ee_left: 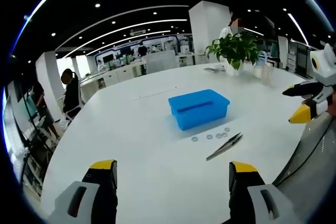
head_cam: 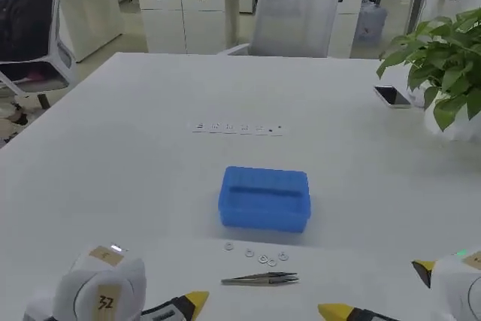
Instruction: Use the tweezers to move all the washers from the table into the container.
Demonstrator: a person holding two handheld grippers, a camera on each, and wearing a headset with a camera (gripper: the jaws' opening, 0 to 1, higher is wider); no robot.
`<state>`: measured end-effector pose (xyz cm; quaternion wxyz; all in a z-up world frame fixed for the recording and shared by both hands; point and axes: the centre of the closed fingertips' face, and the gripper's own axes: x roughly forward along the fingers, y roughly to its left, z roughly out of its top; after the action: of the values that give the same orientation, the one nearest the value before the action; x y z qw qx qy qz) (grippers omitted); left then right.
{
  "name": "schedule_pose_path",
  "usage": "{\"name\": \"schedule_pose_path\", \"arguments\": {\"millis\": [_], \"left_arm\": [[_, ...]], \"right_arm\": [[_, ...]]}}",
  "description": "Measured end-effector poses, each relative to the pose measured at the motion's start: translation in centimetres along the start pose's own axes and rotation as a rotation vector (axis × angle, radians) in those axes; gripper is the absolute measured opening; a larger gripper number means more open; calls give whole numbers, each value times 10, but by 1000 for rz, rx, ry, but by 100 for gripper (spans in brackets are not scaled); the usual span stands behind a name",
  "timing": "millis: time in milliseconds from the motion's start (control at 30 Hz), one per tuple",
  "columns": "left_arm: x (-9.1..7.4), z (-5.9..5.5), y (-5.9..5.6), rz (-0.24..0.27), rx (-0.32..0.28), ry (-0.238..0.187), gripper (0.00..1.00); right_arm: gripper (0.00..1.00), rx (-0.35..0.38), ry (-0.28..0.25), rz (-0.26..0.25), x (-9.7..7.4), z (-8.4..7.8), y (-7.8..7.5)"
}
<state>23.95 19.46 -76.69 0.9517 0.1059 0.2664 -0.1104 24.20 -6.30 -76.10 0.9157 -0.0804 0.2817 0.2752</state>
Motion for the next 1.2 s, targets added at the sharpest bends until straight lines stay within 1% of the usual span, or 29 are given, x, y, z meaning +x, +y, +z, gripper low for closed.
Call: {"name": "schedule_pose_path", "arguments": {"millis": [167,267,500,833,967,1100,1200], "left_arm": [[1,-1,1,1,-5,6,89],[2,-3,0,-1,7,16,89],[2,-4,-3,-5,35,24,89],[2,-4,-4,-8,42,29,89],[2,-2,-6,-17,41,18,88],[2,-3,-10,-40,38,24,87],[3,-3,-14,-66,31,30,84]], "right_arm": [[90,11,0,1,0,0,-1],[90,17,-3,4,0,0,0],[90,6,13,10,1,-2,2],[90,15,23,16,2,-4,2],[90,12,30,20,2,-5,3],[90,-10,41,24,4,-6,5],[89,-21,47,27,5,-6,7]]}}
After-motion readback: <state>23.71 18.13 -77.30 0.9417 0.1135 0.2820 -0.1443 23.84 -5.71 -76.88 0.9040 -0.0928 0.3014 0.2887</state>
